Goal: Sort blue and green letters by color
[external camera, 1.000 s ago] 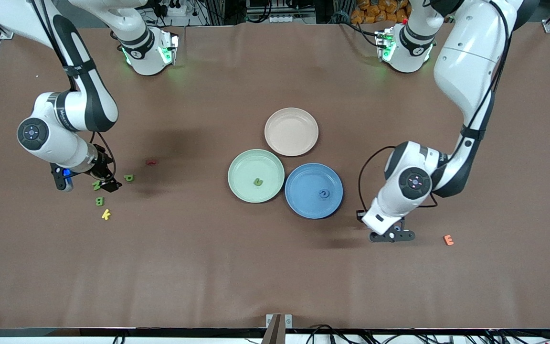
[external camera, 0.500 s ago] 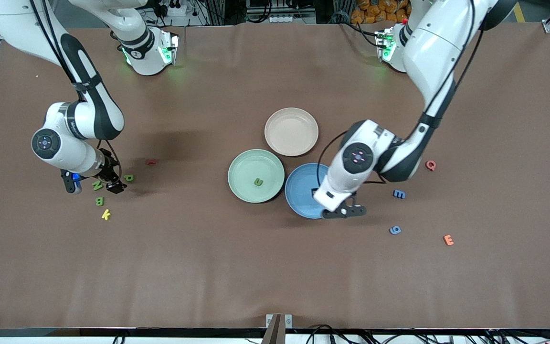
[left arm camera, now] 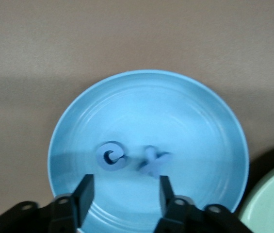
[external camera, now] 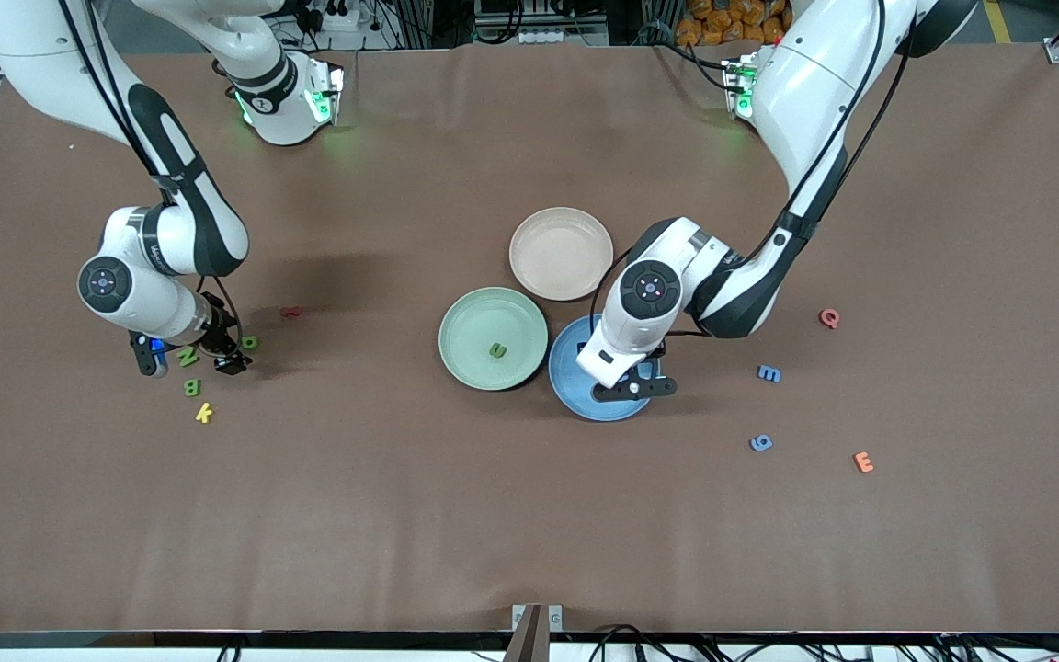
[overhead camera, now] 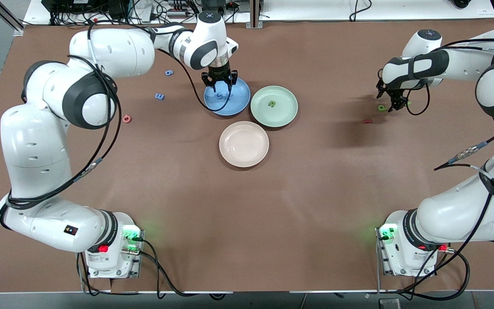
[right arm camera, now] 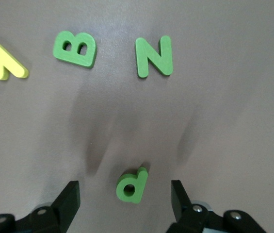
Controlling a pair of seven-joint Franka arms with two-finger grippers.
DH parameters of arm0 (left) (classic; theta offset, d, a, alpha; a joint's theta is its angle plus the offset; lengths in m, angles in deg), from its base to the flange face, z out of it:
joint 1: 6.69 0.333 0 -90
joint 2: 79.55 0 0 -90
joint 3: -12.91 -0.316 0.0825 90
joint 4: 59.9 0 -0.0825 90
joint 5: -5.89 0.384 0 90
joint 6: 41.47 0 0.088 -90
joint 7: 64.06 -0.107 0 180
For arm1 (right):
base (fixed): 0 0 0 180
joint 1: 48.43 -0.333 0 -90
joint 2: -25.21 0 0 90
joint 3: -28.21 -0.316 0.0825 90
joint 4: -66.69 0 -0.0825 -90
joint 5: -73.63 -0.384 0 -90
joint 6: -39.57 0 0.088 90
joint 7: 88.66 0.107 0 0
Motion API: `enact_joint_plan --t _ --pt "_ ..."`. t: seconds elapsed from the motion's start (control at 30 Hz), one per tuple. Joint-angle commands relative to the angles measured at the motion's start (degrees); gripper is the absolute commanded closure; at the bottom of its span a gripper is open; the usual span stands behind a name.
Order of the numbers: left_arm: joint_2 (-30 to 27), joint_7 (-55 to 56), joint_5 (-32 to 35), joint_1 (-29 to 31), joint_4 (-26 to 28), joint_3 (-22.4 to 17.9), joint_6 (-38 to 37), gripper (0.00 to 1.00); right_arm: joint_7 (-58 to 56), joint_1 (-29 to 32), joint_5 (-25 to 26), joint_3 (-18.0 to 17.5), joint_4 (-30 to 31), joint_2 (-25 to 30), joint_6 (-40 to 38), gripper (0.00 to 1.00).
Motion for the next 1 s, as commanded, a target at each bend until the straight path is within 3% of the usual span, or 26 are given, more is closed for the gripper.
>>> enact_joint_plan --t 0.0,0.27,0.53,0.77,0.83,0.97 --pt "-0.62 -1.48 1.42 0.15 0.40 -0.08 -2.11 0.00 0.49 0.46 0.32 -0.44 0.18 -1.42 2.28 0.19" --pt "-2.55 -9.12 1.60 3.31 2.32 -0.34 -5.02 0.00 0.49 0.46 0.14 -0.44 0.18 -1.60 2.11 0.24" --pt "-7.56 -12.99 7.31 8.93 10.49 0.18 -1.43 0.00 0.49 0.37 0.14 -0.44 0.18 -1.60 1.93 0.36" --pt "-14.15 -19.67 7.31 15.08 22.09 0.53 9.82 0.00 0.23 0.37 0.23 -0.44 0.18 -1.60 1.67 0.61" --pt "-15.99 -21.69 7.31 17.01 25.34 0.89 12.46 0.00 0.05 0.28 0.23 -0.44 0.18 -1.60 1.66 0.73" --pt "-17.93 -25.82 7.31 20.53 28.78 2.03 14.76 0.00 -0.30 0.20 0.32 -0.44 0.09 -1.60 1.58 0.90"
